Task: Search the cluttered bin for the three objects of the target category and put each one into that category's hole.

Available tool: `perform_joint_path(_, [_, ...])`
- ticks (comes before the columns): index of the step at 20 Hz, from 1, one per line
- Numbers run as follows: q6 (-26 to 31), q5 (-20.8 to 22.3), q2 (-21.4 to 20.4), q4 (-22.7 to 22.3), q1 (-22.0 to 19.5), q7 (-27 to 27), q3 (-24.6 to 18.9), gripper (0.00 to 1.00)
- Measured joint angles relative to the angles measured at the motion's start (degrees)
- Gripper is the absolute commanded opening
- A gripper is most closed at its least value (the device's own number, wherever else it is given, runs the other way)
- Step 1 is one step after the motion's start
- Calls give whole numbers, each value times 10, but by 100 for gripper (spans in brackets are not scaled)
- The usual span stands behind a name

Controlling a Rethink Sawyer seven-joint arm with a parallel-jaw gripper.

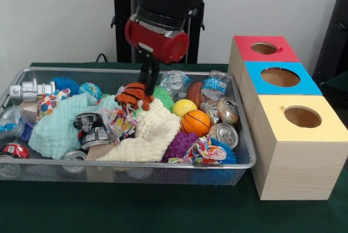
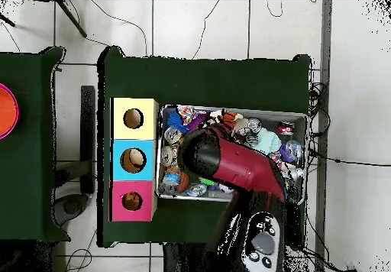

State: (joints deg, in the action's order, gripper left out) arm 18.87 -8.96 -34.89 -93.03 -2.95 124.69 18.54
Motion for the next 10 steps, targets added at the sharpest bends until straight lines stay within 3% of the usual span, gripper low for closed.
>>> perform_joint_path(10, [0,-54,4,-4,76,33,48,0])
